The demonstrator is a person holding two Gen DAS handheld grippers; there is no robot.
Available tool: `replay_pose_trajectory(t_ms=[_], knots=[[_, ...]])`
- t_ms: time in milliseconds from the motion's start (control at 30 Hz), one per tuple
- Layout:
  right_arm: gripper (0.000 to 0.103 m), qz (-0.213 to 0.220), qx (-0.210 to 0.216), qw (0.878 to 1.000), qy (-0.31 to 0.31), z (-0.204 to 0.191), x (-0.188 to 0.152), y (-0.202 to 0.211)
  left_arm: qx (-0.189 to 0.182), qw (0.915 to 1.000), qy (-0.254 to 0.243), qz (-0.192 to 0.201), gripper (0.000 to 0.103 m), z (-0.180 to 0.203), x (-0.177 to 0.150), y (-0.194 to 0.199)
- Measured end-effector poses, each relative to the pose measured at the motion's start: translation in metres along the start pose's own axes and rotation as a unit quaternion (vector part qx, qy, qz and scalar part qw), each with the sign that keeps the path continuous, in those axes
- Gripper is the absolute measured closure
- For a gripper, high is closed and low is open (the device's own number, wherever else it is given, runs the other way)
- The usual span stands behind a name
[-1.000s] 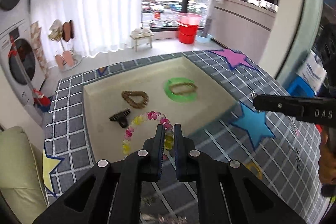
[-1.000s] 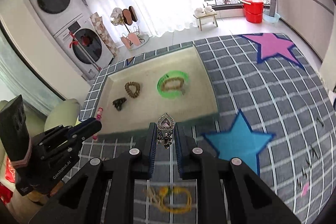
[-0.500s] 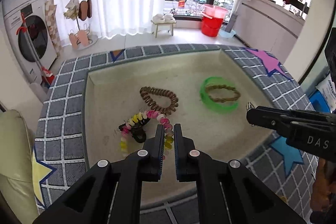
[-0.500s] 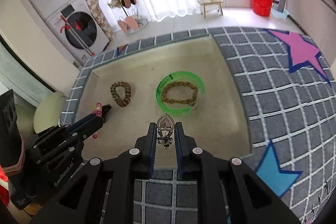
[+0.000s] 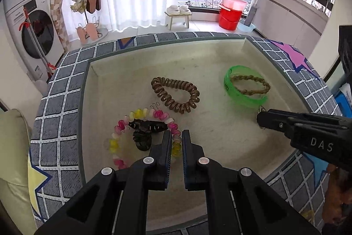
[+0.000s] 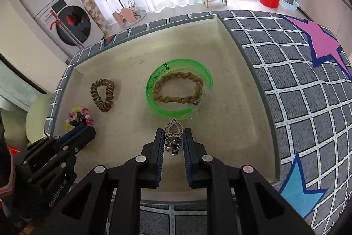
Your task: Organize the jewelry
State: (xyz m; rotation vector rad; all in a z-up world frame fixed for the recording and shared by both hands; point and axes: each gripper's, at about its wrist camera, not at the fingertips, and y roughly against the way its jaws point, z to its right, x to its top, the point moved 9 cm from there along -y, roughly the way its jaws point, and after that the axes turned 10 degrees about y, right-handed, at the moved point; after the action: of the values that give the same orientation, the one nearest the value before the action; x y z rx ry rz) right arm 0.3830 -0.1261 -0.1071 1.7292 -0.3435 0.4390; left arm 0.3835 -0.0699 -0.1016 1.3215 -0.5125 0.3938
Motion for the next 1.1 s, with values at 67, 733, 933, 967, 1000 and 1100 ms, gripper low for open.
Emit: replay_pose_trajectory(t_ms=[67,733,933,967,1000,1100], knots=[[0.083,0.000,0.002,1.000,-0.003,0.000,0.000,-0.001,0.003,1.0000,-0.003,0.000,0.080,0.001,0.000,0.000],[0.046,0.077,0.013,0.995,-0.069,0.023,-0.022,0.079,0.027,0.9993,-0.011,0.025,0.079,0.002,0.007,0.022],[0.037,0.081,-0.002,0.995,-0.062,0.023,-0.040,0.099,0.027,0.9988,-0.023,0.035,0.079,0.007,0.007,0.035],[0.037,0.082,-0.004,0.995,-0.059,0.023,-0.042,0.102,0.024,0.9987,-0.025,0.038,0.079,0.009,0.007,0.039],[0.037,0.082,-0.005,0.995,-0.056,0.022,-0.046,0.104,0.022,0.9986,-0.026,0.040,0.079,0.010,0.008,0.042],[0.037,0.083,-0.009,0.995,-0.049,0.019,-0.056,0.110,0.017,0.9984,-0.024,0.049,0.079,0.011,0.009,0.053]])
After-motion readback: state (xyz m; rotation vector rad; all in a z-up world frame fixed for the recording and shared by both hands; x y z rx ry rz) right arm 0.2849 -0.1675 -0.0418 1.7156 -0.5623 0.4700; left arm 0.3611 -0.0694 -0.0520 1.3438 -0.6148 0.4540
